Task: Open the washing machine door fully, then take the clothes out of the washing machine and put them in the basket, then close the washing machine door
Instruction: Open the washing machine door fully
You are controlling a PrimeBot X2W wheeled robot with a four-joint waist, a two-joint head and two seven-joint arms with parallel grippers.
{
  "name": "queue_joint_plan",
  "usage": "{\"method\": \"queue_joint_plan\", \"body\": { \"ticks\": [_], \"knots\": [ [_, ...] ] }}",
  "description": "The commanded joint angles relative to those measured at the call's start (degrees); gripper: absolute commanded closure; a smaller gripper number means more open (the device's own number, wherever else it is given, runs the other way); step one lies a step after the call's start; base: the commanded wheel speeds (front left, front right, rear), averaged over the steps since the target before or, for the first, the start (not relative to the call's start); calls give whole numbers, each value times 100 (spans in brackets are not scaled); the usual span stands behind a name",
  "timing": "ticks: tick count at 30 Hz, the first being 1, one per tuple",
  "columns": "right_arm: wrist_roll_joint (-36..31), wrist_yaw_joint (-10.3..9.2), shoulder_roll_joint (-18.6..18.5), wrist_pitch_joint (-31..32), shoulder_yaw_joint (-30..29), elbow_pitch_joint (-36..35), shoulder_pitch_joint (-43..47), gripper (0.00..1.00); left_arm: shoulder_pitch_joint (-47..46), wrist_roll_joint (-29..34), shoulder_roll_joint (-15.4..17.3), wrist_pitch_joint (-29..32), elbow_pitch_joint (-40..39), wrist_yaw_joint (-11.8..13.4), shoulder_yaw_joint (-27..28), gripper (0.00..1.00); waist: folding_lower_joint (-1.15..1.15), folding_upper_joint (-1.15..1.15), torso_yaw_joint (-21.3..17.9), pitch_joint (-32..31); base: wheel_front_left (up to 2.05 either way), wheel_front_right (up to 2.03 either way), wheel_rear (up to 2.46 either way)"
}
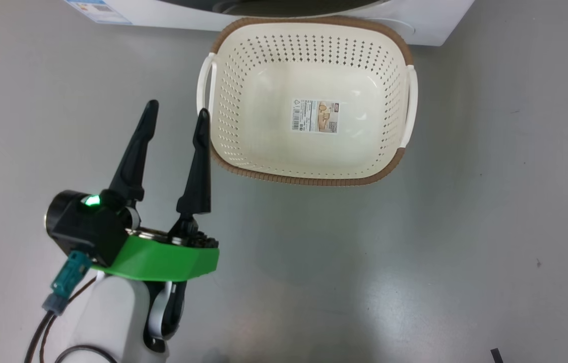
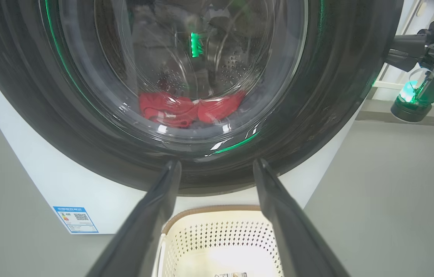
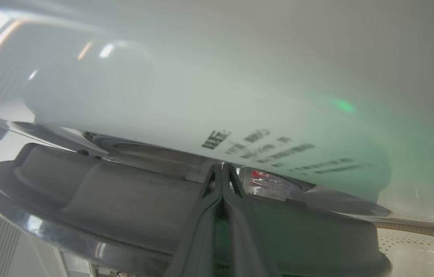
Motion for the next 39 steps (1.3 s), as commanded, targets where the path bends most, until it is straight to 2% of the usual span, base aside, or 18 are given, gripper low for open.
{"method": "queue_joint_plan", "body": {
  "ticks": [1, 17, 39],
  "knots": [
    [-42, 43, 120, 93, 97, -126, -92, 100, -24, 17, 119, -28, -140, 56, 136, 0, 0, 0, 16, 17, 0, 0, 0],
    [-244, 43, 205, 552, 487, -3, -205, 100, -28, -134, 119, -28, -78, 160, 76, 0, 0, 0, -103, -54, 0, 0, 0],
    [-220, 43, 463, 832, 729, 24, 589, 100, 220, -181, 119, -28, 225, 220, 134, 0, 0, 0, -325, -794, 0, 0, 0]
  ]
}}
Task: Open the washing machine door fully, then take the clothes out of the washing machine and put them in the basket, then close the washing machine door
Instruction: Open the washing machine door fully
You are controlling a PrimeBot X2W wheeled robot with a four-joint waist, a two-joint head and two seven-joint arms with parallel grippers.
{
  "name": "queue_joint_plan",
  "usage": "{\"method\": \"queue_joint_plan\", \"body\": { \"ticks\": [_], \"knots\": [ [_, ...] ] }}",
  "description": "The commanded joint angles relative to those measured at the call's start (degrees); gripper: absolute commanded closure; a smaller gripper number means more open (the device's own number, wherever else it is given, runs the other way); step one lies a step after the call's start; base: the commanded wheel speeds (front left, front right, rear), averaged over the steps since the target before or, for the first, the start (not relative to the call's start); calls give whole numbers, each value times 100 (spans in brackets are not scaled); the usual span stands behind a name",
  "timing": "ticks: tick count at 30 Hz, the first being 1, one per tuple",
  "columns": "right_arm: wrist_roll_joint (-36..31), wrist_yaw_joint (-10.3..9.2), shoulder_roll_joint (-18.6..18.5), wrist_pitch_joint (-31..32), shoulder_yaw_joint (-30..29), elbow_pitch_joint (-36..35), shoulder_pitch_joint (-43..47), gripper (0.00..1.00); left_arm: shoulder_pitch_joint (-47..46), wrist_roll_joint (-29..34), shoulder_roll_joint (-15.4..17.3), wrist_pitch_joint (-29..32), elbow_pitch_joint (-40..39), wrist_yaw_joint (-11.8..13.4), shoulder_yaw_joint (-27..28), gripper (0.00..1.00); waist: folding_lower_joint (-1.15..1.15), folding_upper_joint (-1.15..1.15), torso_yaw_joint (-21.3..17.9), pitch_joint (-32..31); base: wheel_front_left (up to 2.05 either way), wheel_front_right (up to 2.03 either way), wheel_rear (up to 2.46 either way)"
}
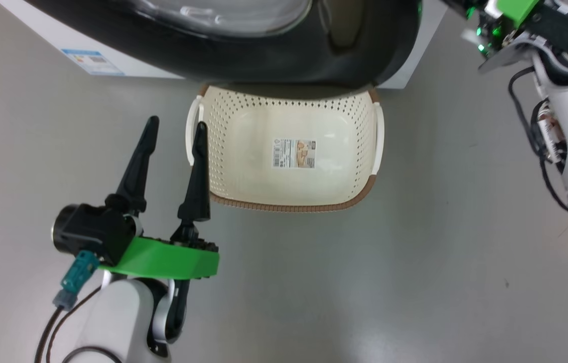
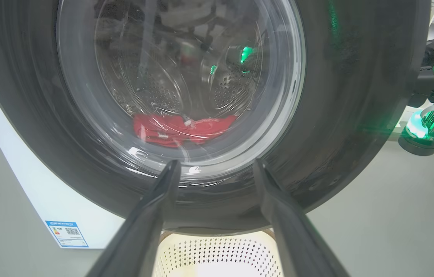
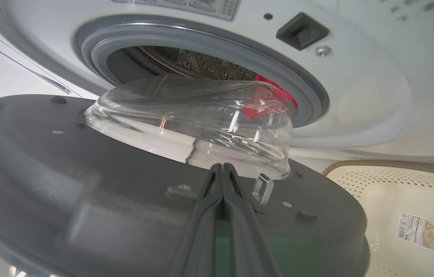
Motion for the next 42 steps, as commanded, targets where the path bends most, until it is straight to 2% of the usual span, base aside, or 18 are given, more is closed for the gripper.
{"method": "queue_joint_plan", "body": {
  "ticks": [1, 15, 20, 21, 23, 24, 25, 35, 42],
  "knots": [
    [3, 45, 208, 53, 54, -192, 100, 100, 160, -55, 130, -28, -108, 28, 174, 0, 0, 0, -33, -89, 0, 0, 0],
    [33, 45, 360, 91, 140, -280, 521, 100, 380, 32, 130, -28, -17, -25, 292, 0, 0, 0, -150, -471, 0, 0, 0],
    [-45, 45, 371, -135, 99, -227, 621, 100, 418, 24, 130, -28, -31, -42, 320, 0, 0, 0, -208, -486, 0, 0, 0],
    [-87, 45, 377, -246, 81, -189, 630, 96, 420, 26, 130, -28, -28, -45, 330, 0, 0, 0, -227, -482, 0, 0, 0],
    [-190, 45, 391, -417, 94, -141, 648, 42, 417, 38, 130, -28, -32, -54, 345, 0, 0, 0, -272, -470, 0, 0, 0],
    [-224, 45, 403, -513, 85, -128, 666, 27, 416, 43, 130, -28, -35, -56, 352, 0, 0, 0, -294, -468, 0, 0, 0],
    [-250, 45, 420, -598, 80, -130, 683, 0, 415, 49, 130, -28, -42, -57, 364, 0, 0, 0, -322, -461, 0, 0, 0],
    [-749, 45, 307, -1704, 21, -363, 915, 0, 355, 62, 130, -28, -82, -81, 452, 0, 0, 0, -495, -409, 0, 0, 0],
    [-1824, 45, -124, -2878, 547, -924, 1276, 0, 307, 61, 130, -28, -81, -125, 555, 0, 0, 0, -613, -376, 0, 0, 0]
  ]
}}
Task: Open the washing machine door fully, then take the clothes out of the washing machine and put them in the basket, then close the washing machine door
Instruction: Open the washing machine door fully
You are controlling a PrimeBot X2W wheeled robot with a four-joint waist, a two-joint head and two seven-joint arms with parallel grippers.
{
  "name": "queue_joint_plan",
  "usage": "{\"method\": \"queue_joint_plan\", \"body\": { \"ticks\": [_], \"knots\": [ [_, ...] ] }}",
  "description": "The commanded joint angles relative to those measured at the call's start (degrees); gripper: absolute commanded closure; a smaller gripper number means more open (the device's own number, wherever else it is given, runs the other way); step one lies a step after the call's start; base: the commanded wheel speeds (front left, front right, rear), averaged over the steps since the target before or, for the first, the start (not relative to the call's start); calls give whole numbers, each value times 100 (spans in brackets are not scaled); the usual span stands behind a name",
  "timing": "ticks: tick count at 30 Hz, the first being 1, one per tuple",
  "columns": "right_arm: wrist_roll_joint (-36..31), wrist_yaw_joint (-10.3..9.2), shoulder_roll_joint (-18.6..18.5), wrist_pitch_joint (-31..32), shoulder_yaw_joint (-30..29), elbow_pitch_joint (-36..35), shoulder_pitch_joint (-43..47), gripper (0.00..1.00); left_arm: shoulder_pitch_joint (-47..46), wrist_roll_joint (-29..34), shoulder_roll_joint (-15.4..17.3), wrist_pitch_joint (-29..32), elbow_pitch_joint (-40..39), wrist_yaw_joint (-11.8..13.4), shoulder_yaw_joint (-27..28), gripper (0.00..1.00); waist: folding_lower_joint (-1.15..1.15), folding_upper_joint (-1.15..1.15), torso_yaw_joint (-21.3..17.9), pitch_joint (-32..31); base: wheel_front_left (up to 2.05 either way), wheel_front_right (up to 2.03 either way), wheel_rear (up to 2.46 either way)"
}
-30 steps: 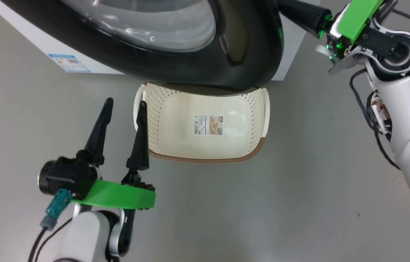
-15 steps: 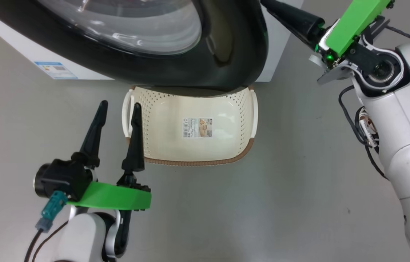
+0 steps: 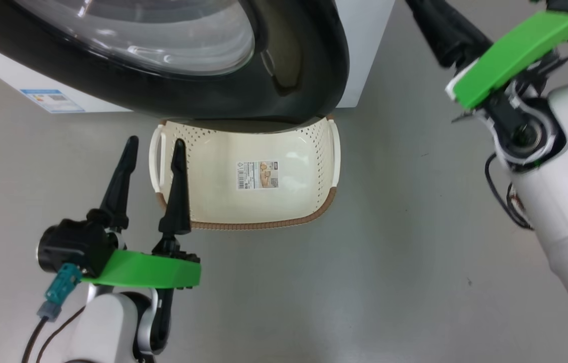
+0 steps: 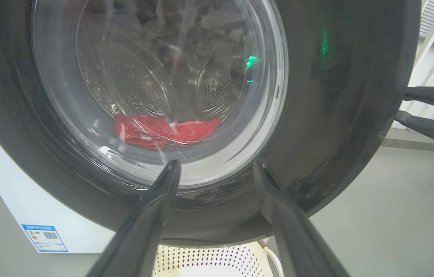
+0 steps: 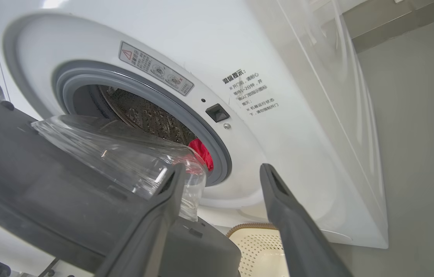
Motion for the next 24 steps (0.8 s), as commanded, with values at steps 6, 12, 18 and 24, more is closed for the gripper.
{"method": "queue_joint_plan", "body": {
  "ticks": [6, 12, 18, 24],
  "knots": [
    [-883, 45, -243, -1107, 490, -420, 462, 0, 6, 61, 121, -28, -204, -29, 257, 0, 0, 0, -105, -16, 0, 0, 0],
    [-1363, 45, -213, -2147, 644, -335, 821, 0, 35, 102, 121, -28, -285, -25, 307, 0, 0, 0, -201, -49, 0, 0, 0],
    [-1947, 45, -128, -2467, 457, -336, 1105, 0, 77, 152, 121, -28, -356, -34, 347, 0, 0, 0, -275, -75, 0, 0, 0],
    [-3346, 45, 259, -2478, -649, -1075, 1694, 0, 63, 152, 121, -28, -399, -43, 382, 0, 0, 0, -319, -64, 0, 0, 0]
  ]
}}
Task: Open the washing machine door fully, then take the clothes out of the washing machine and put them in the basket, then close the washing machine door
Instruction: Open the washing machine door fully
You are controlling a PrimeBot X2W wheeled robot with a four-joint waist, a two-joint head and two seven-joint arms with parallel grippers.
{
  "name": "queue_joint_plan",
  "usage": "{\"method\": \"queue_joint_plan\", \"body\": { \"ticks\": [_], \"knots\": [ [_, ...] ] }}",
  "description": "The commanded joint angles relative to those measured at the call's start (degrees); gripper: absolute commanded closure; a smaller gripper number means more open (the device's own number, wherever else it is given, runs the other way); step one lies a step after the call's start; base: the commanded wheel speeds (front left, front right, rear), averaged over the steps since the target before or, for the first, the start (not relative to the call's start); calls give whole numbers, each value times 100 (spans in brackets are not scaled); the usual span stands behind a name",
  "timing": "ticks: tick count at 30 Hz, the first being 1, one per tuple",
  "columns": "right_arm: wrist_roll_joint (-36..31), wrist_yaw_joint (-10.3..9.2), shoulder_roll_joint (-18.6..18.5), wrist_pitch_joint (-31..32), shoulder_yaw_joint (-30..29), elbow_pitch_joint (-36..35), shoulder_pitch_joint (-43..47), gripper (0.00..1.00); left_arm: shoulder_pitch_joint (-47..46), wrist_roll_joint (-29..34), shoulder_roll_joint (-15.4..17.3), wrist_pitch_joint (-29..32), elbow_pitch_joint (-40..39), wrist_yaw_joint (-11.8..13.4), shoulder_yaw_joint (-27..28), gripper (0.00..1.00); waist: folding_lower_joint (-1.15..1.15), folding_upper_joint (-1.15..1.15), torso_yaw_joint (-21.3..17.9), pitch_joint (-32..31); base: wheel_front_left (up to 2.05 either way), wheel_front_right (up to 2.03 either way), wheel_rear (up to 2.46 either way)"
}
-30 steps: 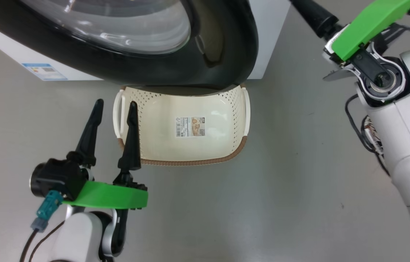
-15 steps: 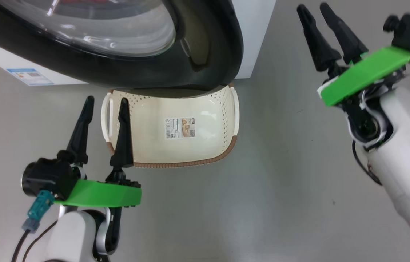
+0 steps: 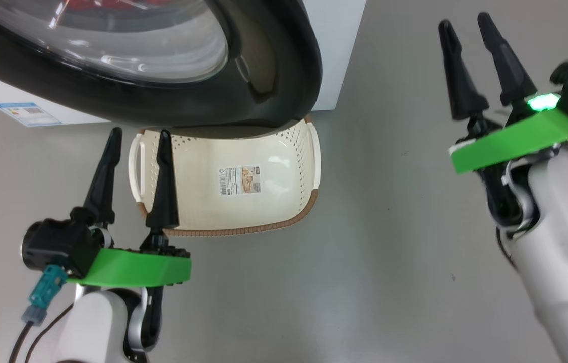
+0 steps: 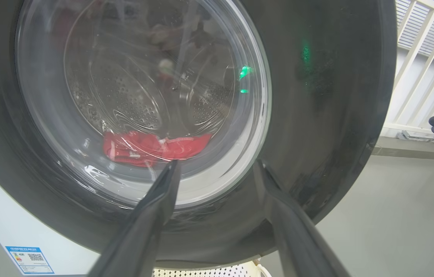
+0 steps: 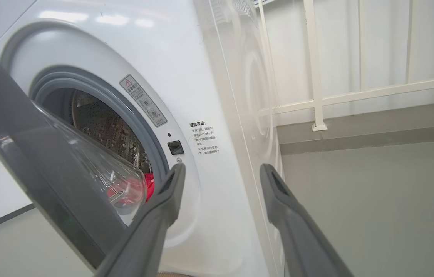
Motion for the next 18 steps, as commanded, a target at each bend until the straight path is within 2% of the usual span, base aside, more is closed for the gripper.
{"method": "queue_joint_plan", "body": {
  "ticks": [1, 8, 18],
  "knots": [
    [-239, 43, 174, -34, -51, -265, 289, 0, 58, 49, 116, -28, -168, -37, 179, 0, 0, 0, -5, -12, 0, 0, 0],
    [-1144, 43, 554, -35, -549, -922, 989, 0, 69, 29, 116, -28, -170, -33, 165, 0, 0, 0, 16, -87, 0, 0, 0],
    [-1918, 43, 713, -35, -669, -1428, 1683, 0, 133, 23, 116, -28, -182, -43, 163, 0, 0, 0, 29, -167, 0, 0, 0]
  ]
}}
